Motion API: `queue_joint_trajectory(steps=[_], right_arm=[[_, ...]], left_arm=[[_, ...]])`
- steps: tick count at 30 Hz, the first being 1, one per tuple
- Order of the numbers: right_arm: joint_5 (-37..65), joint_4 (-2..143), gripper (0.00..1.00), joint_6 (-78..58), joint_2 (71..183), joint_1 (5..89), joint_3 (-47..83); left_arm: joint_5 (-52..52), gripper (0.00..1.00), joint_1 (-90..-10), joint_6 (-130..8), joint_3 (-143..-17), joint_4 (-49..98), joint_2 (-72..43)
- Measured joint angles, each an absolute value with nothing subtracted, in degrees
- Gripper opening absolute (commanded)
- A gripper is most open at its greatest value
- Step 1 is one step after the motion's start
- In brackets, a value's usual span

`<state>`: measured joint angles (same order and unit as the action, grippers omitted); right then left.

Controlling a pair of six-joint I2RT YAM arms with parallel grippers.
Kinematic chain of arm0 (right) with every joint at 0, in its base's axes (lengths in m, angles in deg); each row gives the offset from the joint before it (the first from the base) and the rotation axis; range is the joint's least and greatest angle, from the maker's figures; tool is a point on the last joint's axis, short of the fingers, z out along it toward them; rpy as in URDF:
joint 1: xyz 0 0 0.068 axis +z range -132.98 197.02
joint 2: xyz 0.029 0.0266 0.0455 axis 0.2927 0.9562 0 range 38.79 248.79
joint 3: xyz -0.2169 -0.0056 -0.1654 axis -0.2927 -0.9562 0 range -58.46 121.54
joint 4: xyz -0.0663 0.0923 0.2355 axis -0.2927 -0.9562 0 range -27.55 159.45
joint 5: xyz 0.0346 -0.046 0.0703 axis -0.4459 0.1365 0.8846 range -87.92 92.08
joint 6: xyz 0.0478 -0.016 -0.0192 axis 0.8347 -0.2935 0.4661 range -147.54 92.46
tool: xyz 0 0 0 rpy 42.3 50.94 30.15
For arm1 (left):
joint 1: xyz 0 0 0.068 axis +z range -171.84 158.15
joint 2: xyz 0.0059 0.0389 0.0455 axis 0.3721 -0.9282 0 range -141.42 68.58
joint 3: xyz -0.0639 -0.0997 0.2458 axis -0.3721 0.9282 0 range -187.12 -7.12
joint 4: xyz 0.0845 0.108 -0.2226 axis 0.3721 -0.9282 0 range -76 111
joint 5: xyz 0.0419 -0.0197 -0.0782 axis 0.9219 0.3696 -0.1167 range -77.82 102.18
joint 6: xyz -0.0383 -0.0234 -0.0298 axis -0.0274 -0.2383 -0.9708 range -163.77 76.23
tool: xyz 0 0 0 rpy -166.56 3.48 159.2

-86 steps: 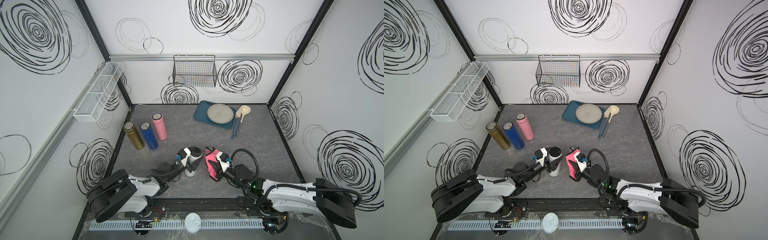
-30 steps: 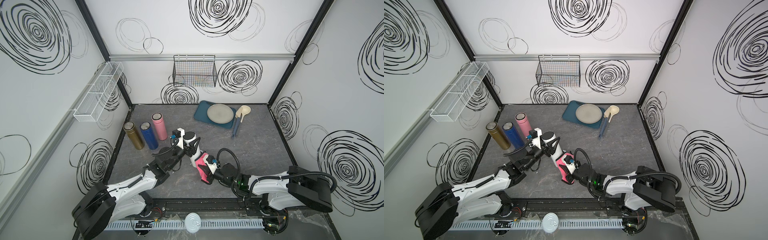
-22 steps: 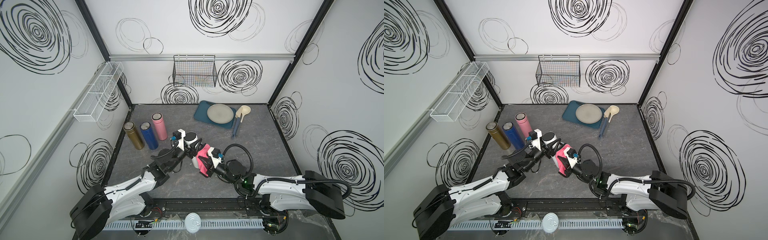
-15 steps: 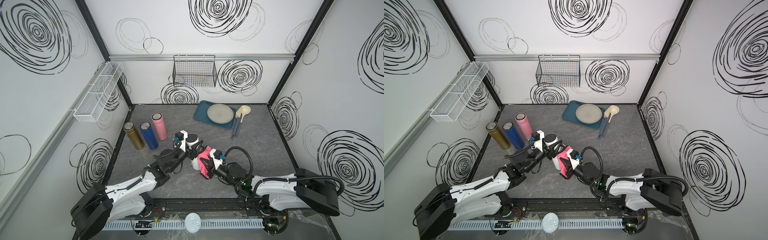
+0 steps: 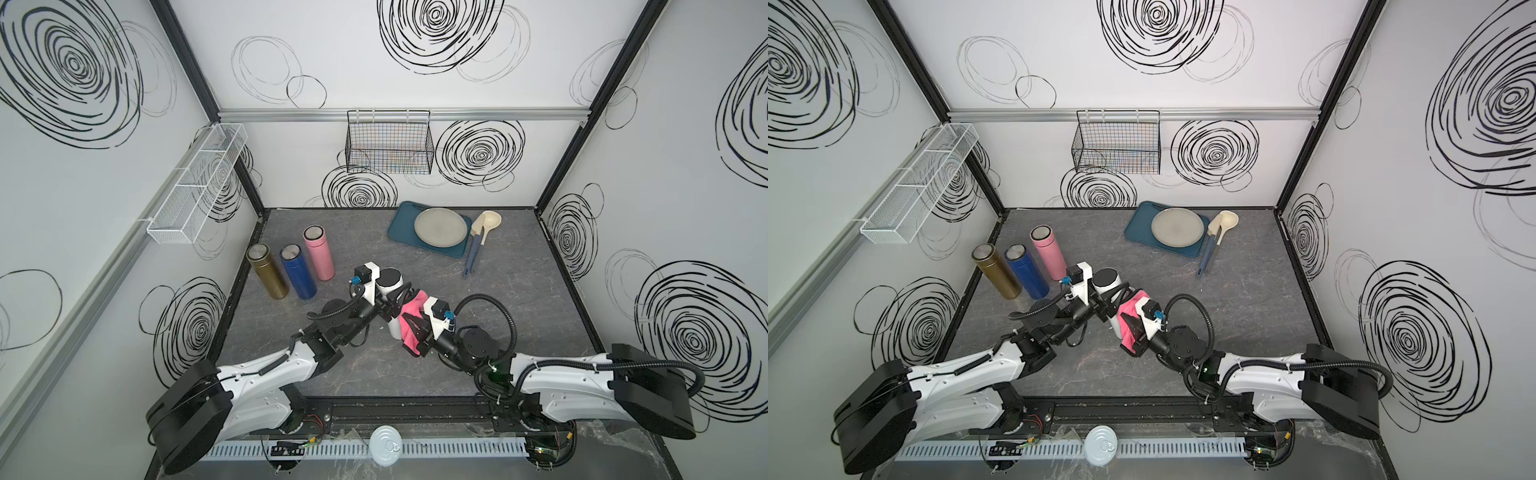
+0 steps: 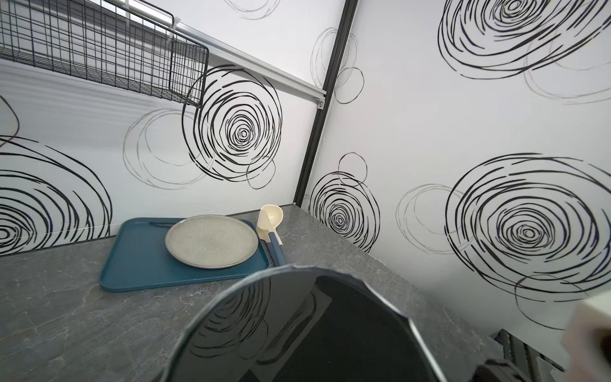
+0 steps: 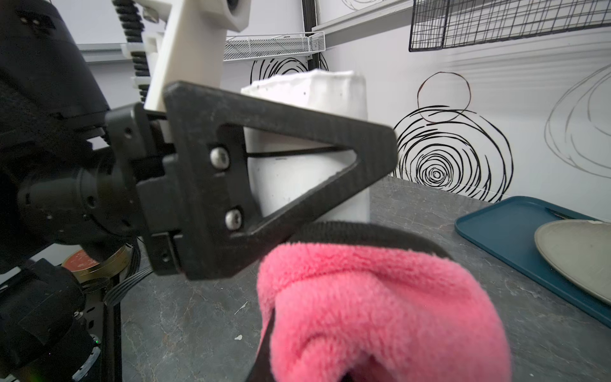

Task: Wipe the surface of the thermos
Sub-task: Wipe the dirt from the surface of the thermos.

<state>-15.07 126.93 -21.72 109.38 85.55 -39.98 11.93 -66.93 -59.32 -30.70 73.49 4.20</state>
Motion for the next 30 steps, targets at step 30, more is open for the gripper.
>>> queue_joint_trajectory(steps=[30], right_arm=[[-11.24, 126.69, 0.0, -18.68, 106.8, 82.64, -47.15]], left_arm=[[3.62, 0.0, -67.45, -55.32, -29.19, 77.38, 3.63]])
